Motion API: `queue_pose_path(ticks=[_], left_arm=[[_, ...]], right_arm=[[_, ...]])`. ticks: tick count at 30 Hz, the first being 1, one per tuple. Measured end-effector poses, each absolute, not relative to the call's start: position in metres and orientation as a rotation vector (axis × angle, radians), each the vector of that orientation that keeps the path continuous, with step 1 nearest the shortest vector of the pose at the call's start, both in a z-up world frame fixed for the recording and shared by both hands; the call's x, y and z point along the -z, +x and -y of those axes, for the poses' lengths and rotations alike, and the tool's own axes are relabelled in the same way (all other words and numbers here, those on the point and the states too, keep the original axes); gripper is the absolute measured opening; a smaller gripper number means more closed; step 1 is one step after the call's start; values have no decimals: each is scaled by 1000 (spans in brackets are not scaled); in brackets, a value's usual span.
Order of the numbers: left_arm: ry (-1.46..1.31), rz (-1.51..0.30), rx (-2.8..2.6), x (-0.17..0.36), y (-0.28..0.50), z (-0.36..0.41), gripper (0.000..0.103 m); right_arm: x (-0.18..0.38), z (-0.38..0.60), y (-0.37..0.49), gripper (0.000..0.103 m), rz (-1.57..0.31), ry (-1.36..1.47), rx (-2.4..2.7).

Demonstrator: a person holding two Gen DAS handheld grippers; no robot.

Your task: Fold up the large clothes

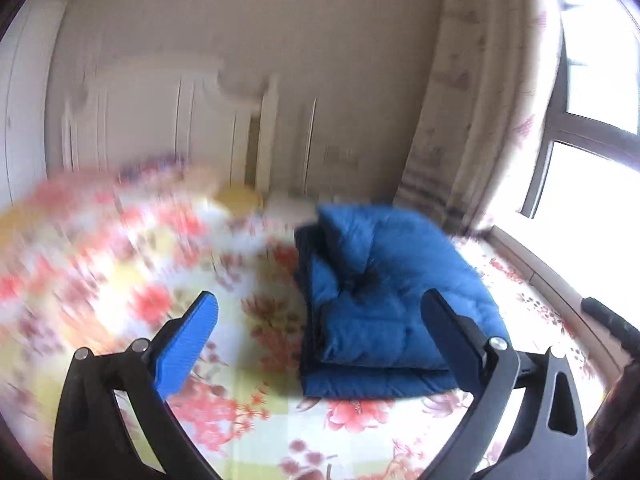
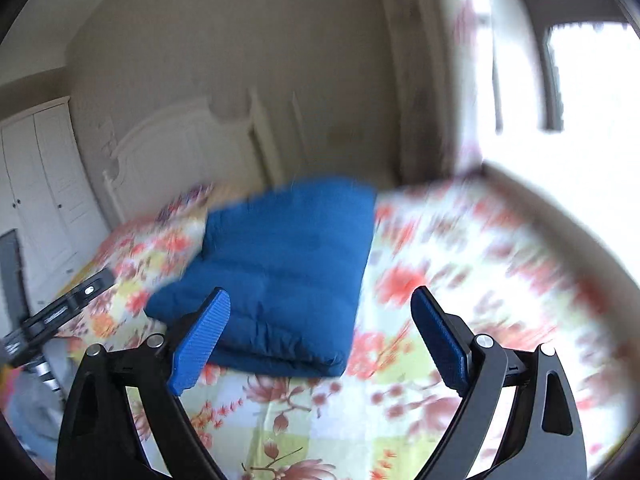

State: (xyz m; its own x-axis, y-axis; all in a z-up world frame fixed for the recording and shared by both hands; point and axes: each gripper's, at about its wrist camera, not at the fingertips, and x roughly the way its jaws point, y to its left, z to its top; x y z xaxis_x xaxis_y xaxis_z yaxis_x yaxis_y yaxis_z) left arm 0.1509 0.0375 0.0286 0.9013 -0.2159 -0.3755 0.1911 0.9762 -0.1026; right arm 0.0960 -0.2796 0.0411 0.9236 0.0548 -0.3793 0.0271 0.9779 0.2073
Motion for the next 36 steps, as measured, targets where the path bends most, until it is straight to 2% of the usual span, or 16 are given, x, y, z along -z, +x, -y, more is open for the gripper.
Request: queue_pose_path(ticks=[2, 5, 9, 16, 36], left_arm=[[-29, -346, 180, -47, 128, -30, 101], [10, -289, 110, -62, 96, -19, 101], [32, -299, 130, -52, 73, -11, 101], [-3, -426, 117, -17, 76, -13, 101], [51, -428, 98, 3, 75, -1, 101]], right_arm=[[-59, 272, 74, 99, -311, 180, 20], [-65, 262, 55, 99, -278, 145, 14], [-54, 249, 41, 99, -299, 107, 25], [-14, 209, 37, 99, -363, 35, 80], [-2, 186, 34, 99, -365, -6, 76]])
